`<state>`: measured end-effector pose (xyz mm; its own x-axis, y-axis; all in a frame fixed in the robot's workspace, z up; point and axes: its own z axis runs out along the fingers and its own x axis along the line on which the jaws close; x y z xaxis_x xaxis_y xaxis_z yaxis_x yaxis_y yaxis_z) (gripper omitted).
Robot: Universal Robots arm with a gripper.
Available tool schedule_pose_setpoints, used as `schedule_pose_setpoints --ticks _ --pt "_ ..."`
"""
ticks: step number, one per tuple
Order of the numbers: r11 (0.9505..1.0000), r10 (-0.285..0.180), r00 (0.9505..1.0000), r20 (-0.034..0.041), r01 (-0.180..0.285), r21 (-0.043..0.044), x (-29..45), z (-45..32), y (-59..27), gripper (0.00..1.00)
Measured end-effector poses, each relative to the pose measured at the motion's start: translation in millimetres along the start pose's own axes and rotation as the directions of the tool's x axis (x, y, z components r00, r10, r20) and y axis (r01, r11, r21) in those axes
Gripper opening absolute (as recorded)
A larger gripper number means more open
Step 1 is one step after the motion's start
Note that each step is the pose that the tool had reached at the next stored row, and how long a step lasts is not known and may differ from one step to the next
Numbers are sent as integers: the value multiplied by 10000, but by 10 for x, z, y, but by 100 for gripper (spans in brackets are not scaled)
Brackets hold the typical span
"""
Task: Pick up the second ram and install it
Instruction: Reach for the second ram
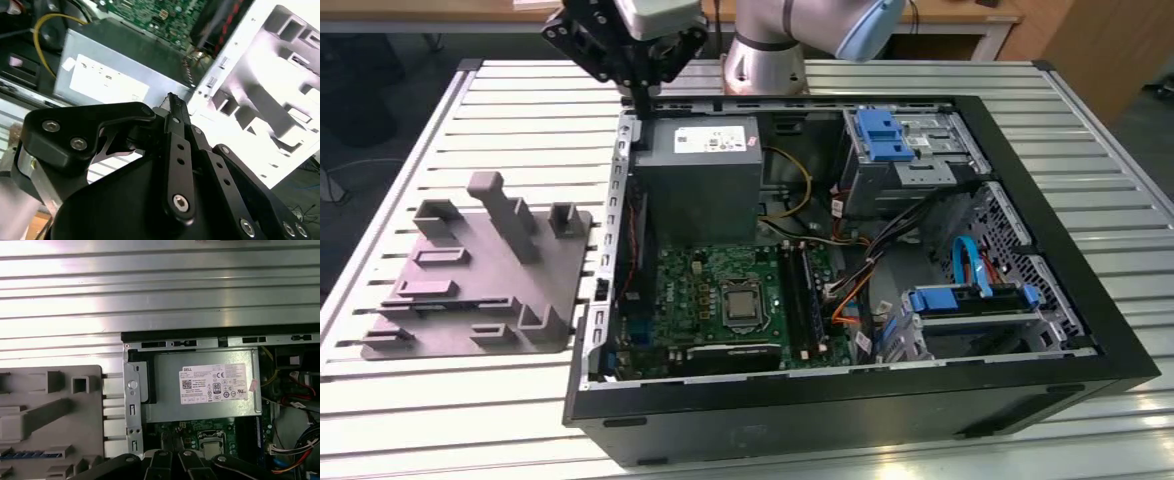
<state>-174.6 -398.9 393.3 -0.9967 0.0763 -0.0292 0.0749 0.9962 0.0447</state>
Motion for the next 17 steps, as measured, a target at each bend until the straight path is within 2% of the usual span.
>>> schedule_pose_setpoints --ticks 3,17 --pt "10000 0 10000 8 0 -1 119 -4 -9 11" --pt "10000 0 10000 9 0 -2 462 -13 -35 11"
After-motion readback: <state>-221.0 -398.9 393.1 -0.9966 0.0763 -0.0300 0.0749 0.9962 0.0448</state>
